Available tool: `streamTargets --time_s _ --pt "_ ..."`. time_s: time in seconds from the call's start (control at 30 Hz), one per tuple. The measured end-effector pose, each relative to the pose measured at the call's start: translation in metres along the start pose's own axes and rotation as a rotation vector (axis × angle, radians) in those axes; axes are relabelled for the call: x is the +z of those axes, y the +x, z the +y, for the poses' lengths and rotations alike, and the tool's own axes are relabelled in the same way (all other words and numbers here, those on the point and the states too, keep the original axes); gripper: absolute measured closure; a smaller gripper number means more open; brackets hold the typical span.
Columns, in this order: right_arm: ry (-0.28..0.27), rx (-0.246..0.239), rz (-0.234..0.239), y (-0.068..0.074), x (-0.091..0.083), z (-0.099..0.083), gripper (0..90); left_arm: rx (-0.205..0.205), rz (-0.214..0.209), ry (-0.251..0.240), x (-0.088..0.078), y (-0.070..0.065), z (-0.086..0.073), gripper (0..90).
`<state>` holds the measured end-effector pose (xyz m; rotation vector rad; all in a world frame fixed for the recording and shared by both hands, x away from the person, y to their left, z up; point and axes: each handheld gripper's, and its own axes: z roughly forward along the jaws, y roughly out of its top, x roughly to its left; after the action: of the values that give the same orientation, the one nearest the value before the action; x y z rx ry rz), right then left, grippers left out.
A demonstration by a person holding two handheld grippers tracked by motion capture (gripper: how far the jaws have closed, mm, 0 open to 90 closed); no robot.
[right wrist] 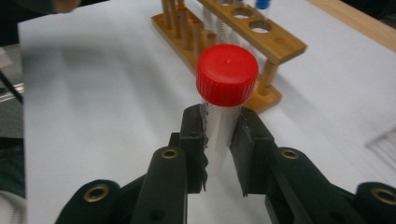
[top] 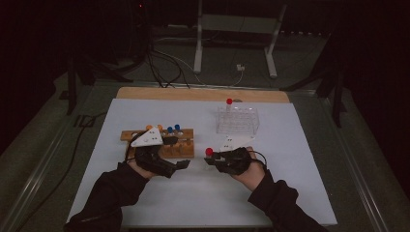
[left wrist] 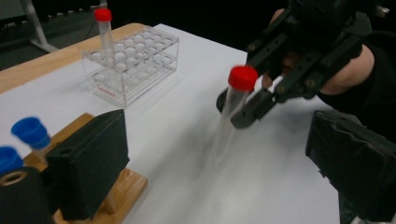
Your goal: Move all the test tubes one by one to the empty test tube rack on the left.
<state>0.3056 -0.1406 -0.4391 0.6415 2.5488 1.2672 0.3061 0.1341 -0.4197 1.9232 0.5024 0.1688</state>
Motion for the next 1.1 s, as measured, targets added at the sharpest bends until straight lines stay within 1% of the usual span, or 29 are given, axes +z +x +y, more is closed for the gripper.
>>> streamTargets --time_s 0.13,0.23,0.27,0.33,0.4,0.43,0.47,0.53,0.6,0.63,0.7,0.73,0.77,0.9,1.0,1.1 --pt "0.004 -0.007 0.013 0.005 0.004 0.0 74.9 0.004 -0.01 -0.005 0.007 -0.002 0.003 15.1" --pt "0.005 -0.01 0.021 0.007 0.006 0.0 74.9 0.009 -0.021 -0.005 0.014 -0.003 0.005 19.2" --pt "0.005 -0.009 0.025 0.007 0.006 0.0 74.9 0.012 -0.032 -0.005 0.015 -0.004 0.005 21.6" --pt "0.003 -0.01 0.028 0.008 0.006 0.0 74.9 0.018 -0.034 -0.001 0.019 -0.004 0.006 25.4" --pt "0.002 -0.008 0.03 0.008 0.006 0.001 74.9 0.021 -0.042 0.0 0.023 -0.006 0.006 31.2" --pt "0.002 -0.009 0.032 0.008 0.007 0.001 74.9 0.024 -0.041 0.003 0.025 -0.006 0.006 33.7" --pt "0.001 -0.01 0.033 0.009 0.007 0.001 74.9 0.029 -0.052 0.003 0.027 -0.007 0.007 36.8" --pt "0.003 -0.013 0.035 0.01 0.007 0.002 74.9 0.037 -0.051 0.01 0.031 -0.008 0.007 41.5" --pt "0.001 -0.012 0.039 0.01 0.007 0.002 74.9 0.048 -0.049 0.019 0.035 -0.009 0.007 45.2" --pt "0.0 -0.012 0.041 0.01 0.008 0.002 74.9 0.051 -0.059 0.024 0.037 -0.01 0.006 46.9" --pt "0.002 -0.014 0.043 0.01 0.008 0.003 74.9 0.06 -0.058 0.031 0.04 -0.011 0.006 51.1" --pt "0.002 -0.014 0.045 0.01 0.008 0.003 74.9 0.06 -0.064 0.032 0.041 -0.011 0.006 53.3" --pt "0.002 -0.014 0.045 0.011 0.009 0.003 74.9 0.064 -0.058 0.034 0.042 -0.012 0.005 55.4" --pt "0.006 -0.015 0.042 0.011 0.009 0.003 74.9 0.073 -0.073 0.038 0.045 -0.013 0.005 63.4" --pt "0.007 -0.009 0.041 0.01 0.009 0.003 74.9 0.084 -0.07 0.039 0.046 -0.014 0.006 70.1" --pt "0.007 -0.008 0.038 0.01 0.009 0.002 74.8 0.093 -0.07 0.046 0.046 -0.014 0.006 71.0"
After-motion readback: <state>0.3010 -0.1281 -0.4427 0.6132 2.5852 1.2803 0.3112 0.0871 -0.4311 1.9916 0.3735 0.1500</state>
